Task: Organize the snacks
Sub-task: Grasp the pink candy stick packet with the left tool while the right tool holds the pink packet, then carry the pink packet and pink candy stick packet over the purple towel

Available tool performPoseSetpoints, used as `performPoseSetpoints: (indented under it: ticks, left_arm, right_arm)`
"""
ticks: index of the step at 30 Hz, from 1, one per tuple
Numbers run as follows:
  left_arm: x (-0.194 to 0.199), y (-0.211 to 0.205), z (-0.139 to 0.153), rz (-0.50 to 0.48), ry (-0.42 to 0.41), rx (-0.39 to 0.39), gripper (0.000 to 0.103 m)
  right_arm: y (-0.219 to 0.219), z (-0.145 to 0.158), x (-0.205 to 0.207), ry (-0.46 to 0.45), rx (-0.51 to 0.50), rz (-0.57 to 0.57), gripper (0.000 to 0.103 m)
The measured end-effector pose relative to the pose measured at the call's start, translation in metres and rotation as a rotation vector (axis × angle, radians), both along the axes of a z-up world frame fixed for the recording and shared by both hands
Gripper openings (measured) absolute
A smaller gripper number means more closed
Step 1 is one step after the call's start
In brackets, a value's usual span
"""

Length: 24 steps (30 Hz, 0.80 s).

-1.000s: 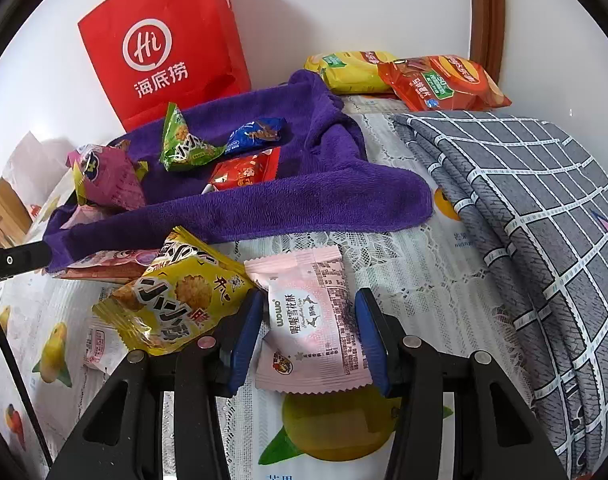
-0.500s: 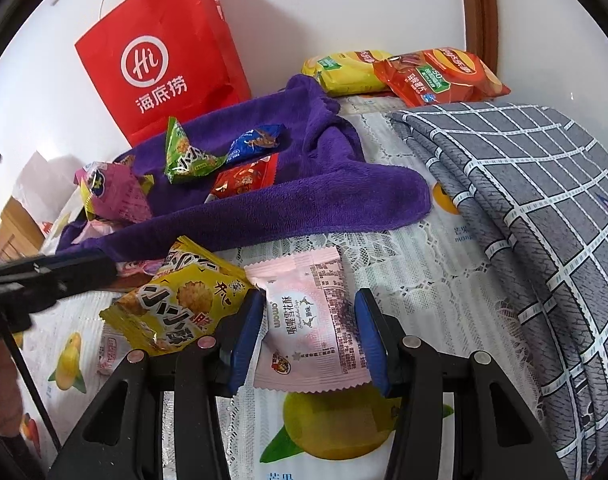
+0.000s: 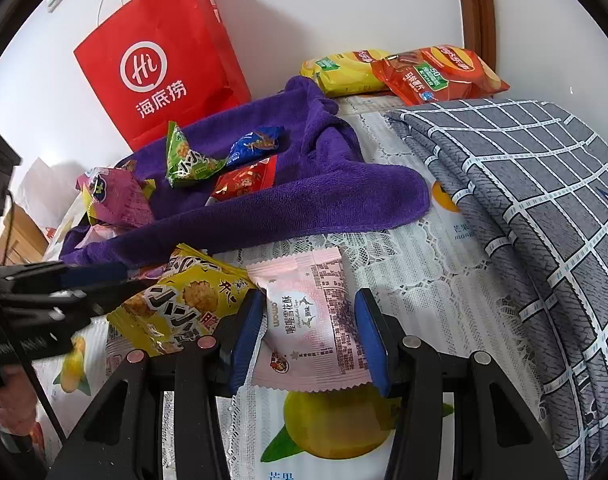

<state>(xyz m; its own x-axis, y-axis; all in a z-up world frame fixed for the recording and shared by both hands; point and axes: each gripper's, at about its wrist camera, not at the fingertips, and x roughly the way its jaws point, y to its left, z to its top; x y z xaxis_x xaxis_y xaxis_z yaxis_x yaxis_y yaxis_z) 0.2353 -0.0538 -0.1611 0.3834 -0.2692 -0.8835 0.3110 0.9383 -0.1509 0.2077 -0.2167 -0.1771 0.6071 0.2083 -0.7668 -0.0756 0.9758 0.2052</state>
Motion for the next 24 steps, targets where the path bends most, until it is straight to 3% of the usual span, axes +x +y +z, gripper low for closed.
performPoseSetpoints:
  ticks: [4,7,9,12,24]
  left_arm:
    - [0.003,-0.011,-0.008,-0.007,-0.005,0.039,0.042]
    - [0.002,-0.013,-0.01,-0.006,-0.013,0.033,0.033]
    - [0.0,-0.012,-0.008,-0.014,-0.016,0.012,0.021]
    - [-0.007,-0.006,0.0,-0.014,-0.044,-0.011,0.014]
    - [-0.046,0.046,0.034,0.058,-0.096,-0.066,0.012]
  right_arm:
    - [0.001,0.0,0.0,0.0,-0.009,0.0,0.048]
    - [0.001,0.0,0.0,-0.003,-0.01,0.001,0.048]
    - [0.001,0.0,0.0,-0.003,-0.009,0.001,0.048]
    - [0.001,0.0,0.0,-0.003,-0.005,0.001,0.048]
    - [-0.003,0.0,-0.001,-0.006,-0.004,-0.026,0.04]
